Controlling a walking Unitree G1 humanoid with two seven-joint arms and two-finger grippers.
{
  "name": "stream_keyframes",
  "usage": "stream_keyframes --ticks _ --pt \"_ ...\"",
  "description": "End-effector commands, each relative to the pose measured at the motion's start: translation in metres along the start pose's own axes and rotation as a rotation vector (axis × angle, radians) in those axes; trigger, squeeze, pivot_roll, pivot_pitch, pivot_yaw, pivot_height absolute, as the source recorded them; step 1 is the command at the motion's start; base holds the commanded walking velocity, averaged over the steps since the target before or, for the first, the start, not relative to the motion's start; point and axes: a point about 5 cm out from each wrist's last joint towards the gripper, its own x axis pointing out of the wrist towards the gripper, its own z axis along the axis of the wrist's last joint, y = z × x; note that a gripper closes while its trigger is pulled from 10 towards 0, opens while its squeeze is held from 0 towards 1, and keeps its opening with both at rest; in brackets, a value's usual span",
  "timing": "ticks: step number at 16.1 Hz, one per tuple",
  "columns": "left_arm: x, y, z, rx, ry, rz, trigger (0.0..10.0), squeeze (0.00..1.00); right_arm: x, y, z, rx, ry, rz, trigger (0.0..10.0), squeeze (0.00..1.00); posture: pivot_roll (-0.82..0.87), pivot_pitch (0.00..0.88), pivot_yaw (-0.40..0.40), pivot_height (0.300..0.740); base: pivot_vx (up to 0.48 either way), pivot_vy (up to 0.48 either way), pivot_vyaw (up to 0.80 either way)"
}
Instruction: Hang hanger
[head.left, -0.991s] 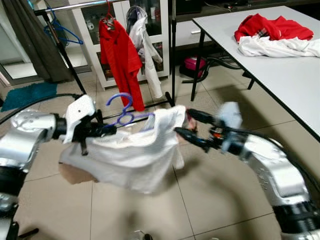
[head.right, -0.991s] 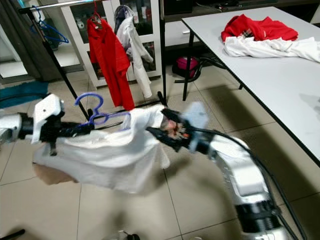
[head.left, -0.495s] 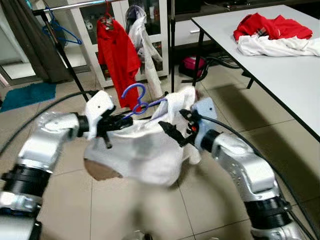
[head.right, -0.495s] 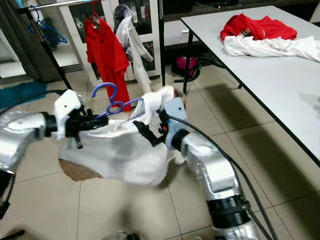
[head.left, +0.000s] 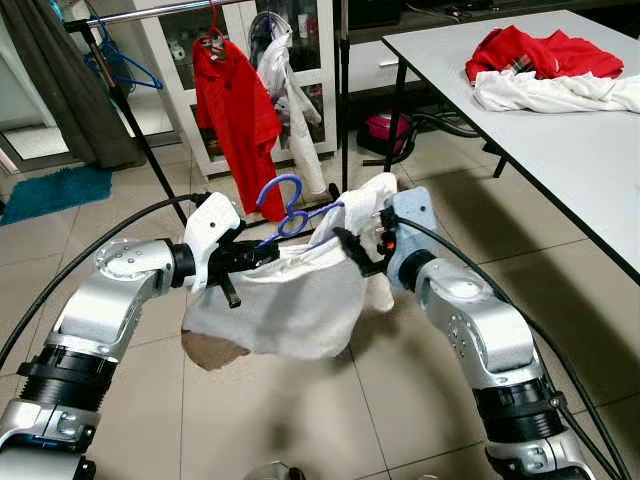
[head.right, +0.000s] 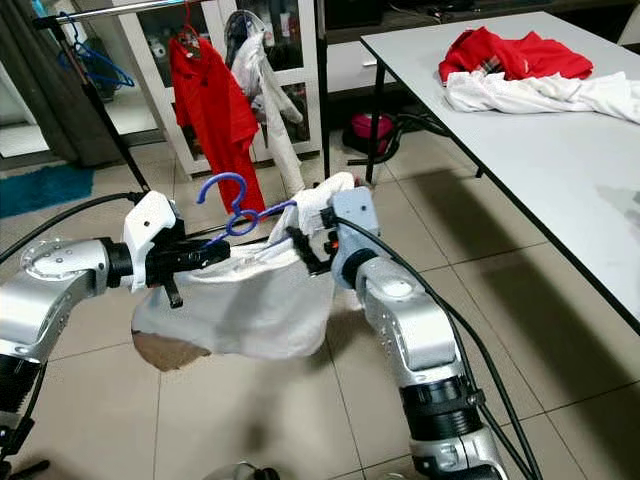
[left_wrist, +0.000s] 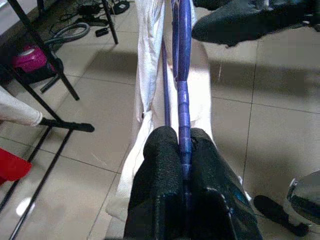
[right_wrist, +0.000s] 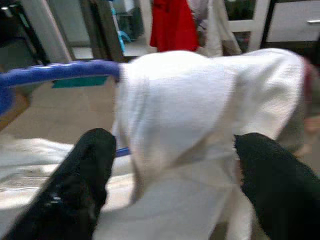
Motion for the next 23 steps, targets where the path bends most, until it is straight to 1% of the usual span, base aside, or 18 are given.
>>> stream_keyframes --ticks 1,2,6,13,16,19,21,23 --pt "-0.003 -0.004 0.01 0.021 -0.036 -0.034 0.0 0.0 0.002 -0.001 0.006 0.01 -0.019 -0.017 1.4 0.0 -0.06 0.0 0.146 0.74 0.0 0.0 0.0" --pt "-0.003 -0.005 0.01 0.021 -0.032 -0.038 0.0 0.0 0.002 -0.002 0.007 0.01 -0.022 -0.024 0.0 0.0 -0.06 0.0 0.147 0.74 0.0 0.0 0.0" --pt "-0.005 -0.004 0.01 0.019 -0.024 -0.036 0.0 0.0 0.004 -0.005 0.009 0.008 -0.037 -0.032 0.0 0.0 -0.06 0.0 0.146 0.74 0.0 0.0 0.0" --pt "-0.006 -0.004 0.008 0.022 -0.007 -0.034 0.0 0.0 0.006 -0.003 0.009 0.005 -0.052 -0.027 0.0 0.0 -0.06 0.0 0.149 0.74 0.0 0.0 0.0" --pt "-0.006 0.002 0.005 0.039 0.033 0.005 0.0 0.0 0.005 -0.002 0.01 0.001 -0.062 -0.014 0.0 0.0 -0.07 0.0 0.151 0.74 0.0 0.0 0.0" --pt "-0.006 0.004 0.003 0.051 0.059 0.02 0.0 0.0 0.003 0.0 0.011 0.003 -0.075 -0.001 0.0 0.0 -0.07 0.0 0.152 0.74 0.0 0.0 0.0" --pt "-0.004 0.006 -0.004 0.101 0.135 0.03 0.0 0.0 0.0 0.002 0.018 0.0 -0.098 0.018 0.0 0.0 -0.07 0.0 0.151 0.74 0.0 0.0 0.0" --pt "0.0 0.005 -0.007 0.116 0.16 0.009 0.0 0.0 0.0 0.004 0.023 -0.005 -0.11 0.035 0.0 0.0 -0.07 0.0 0.15 0.74 0.0 0.0 0.0"
